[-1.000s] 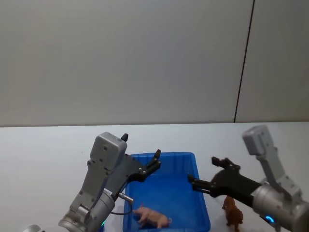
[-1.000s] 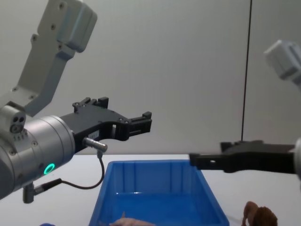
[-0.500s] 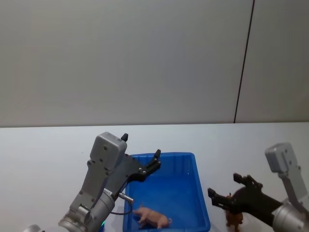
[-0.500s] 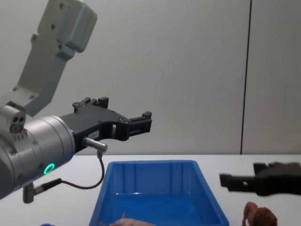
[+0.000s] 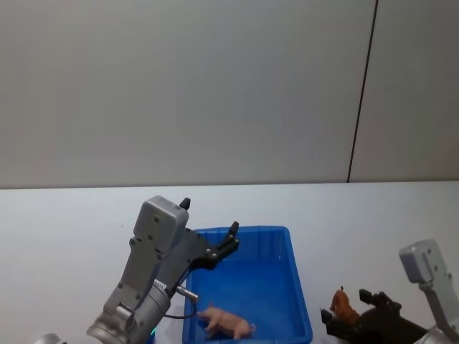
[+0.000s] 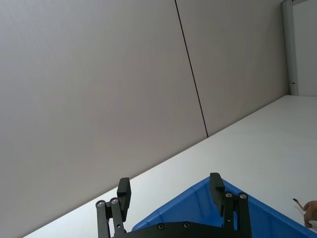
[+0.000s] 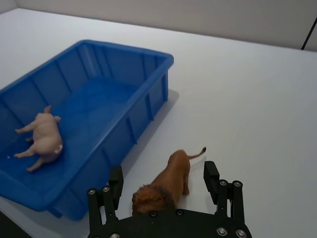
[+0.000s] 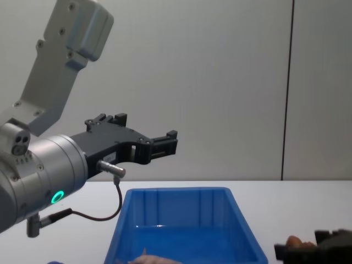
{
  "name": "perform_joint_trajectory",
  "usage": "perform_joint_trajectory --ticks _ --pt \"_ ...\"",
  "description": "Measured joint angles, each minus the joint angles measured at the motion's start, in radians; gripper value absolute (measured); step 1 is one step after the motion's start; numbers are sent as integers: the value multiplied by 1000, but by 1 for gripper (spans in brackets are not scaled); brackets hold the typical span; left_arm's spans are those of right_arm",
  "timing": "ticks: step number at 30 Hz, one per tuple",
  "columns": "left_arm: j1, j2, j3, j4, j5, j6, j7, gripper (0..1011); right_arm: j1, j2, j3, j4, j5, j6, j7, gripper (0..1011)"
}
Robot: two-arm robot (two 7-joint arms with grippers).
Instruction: Pick up the two dolls from the table and place them into the box.
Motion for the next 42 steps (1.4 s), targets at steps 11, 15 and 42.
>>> perform_joint_trajectory --ticks 11,15,42 --pt "0 0 0 0 0 0 0 1001 -2 -8 -9 46 7 17 -5 830" --pt "0 0 0 0 0 0 0 1001 -1 -11 -11 55 9 18 -7 734" --pt "0 0 0 0 0 0 0 1001 -16 -6 -16 -18 -58 -117 -72 268"
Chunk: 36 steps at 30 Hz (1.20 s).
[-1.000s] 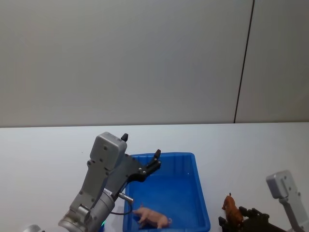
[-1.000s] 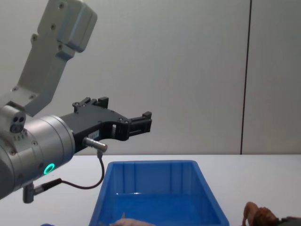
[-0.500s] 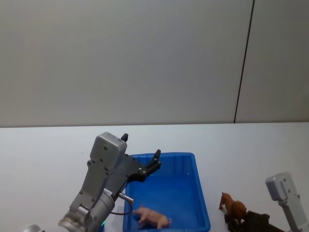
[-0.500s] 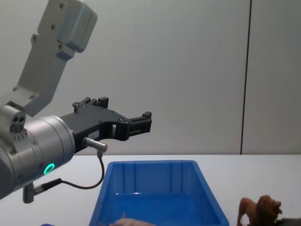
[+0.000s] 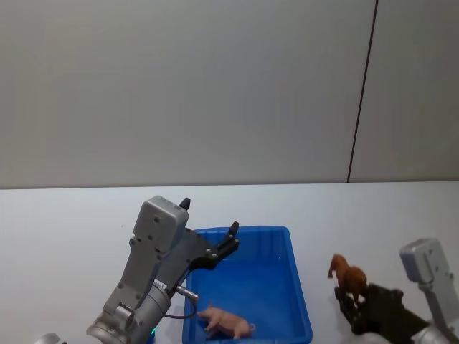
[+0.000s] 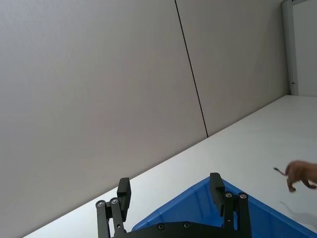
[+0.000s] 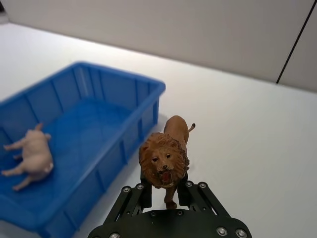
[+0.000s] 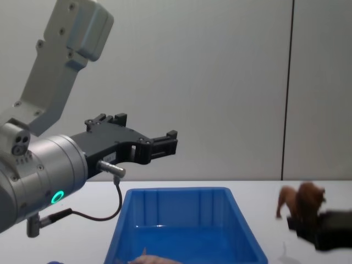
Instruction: Pick up the two dolls from the table and place them into the box.
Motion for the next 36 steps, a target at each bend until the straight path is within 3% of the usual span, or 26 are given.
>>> perform_joint_trajectory --ticks 12,21,23,29,36 --pt "0 0 0 0 0 0 0 1001 56 -22 0 -49 -4 -28 65 270" --pt "0 0 0 0 0 0 0 1001 126 -67 -17 -21 6 15 145 268" --pt "0 0 0 0 0 0 0 1001 144 -80 -23 -4 9 32 162 299" --pt "0 0 0 0 0 0 0 1001 185 -112 -40 55 11 69 199 523" --pt "0 0 0 0 0 0 0 1001 210 -126 -47 103 10 85 226 723"
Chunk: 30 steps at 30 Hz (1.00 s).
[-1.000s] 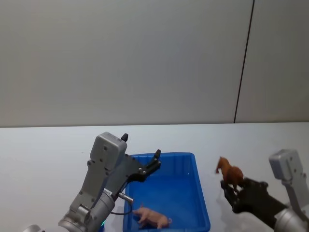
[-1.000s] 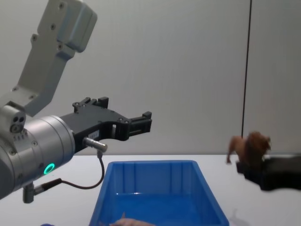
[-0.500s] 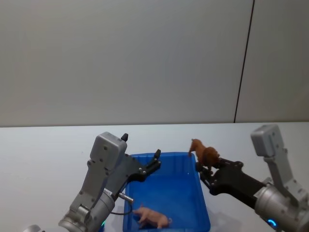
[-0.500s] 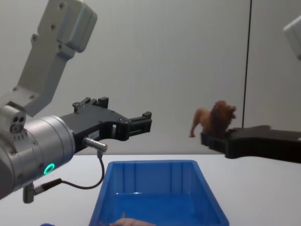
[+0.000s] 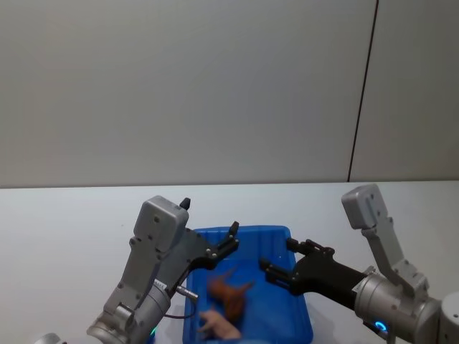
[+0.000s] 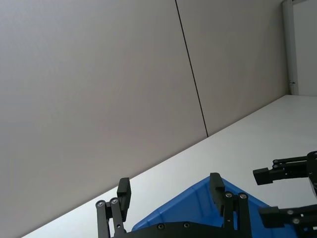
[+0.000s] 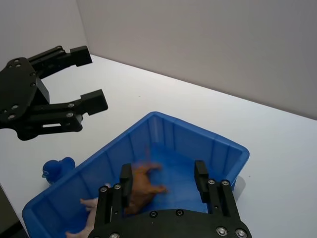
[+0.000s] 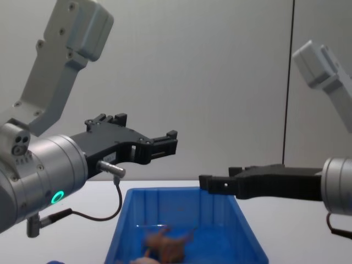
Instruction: Pick up the two dolls from the table and place them into the box.
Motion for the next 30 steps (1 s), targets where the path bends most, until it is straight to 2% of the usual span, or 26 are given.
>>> perform_joint_trajectory --ticks 2,5,9,22,30 --pt "0 0 0 0 0 0 0 1001 1 0 0 10 0 1 2 797" --pt "0 0 0 0 0 0 0 1001 0 5 3 15 3 0 2 854" --pt "0 0 0 0 0 0 0 1001 -15 22 13 16 15 -9 -5 983" --pt "0 0 0 0 0 0 0 1001 -98 101 64 -26 88 -55 -42 1001" --pt "0 0 0 0 1 0 0 1001 -132 133 84 -44 117 -72 -53 1001"
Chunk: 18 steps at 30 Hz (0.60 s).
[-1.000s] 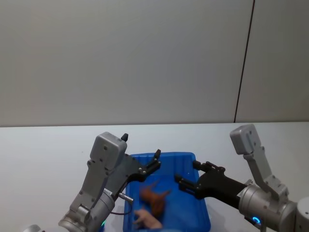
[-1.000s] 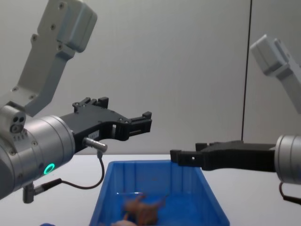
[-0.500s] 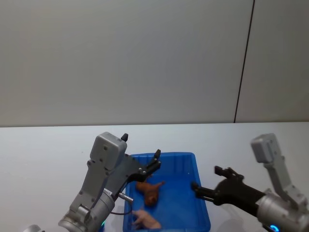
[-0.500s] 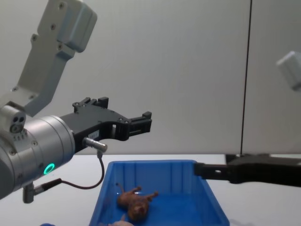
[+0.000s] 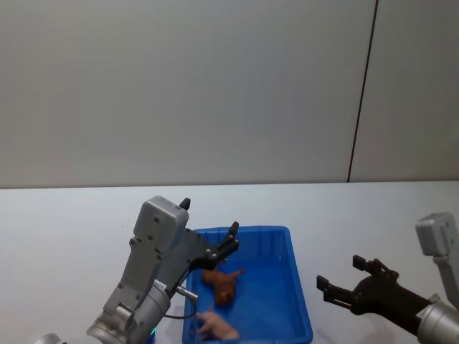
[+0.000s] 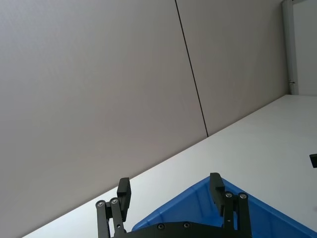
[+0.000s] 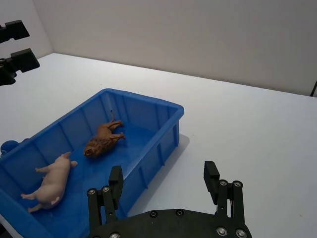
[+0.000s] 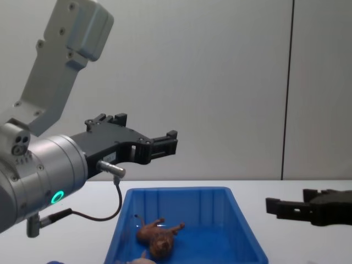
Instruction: Pick up the two dolls from the table and place them into the box.
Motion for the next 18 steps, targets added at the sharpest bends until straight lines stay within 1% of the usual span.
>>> perform_joint_trajectory --ticks 4,7,13,18 --pt "3 2 -1 -2 2 3 4 1001 -11 10 6 -6 9 -5 -4 1001" --pt "10 8 -3 -10 6 12 18 1001 -17 17 10 -9 14 -9 -6 1001" --pt "39 28 -9 -37 6 37 66 1001 -26 25 15 -13 22 -13 -9 1001" --pt "78 53 -18 -66 -18 62 128 1001 -31 29 17 -15 25 -16 -10 1001"
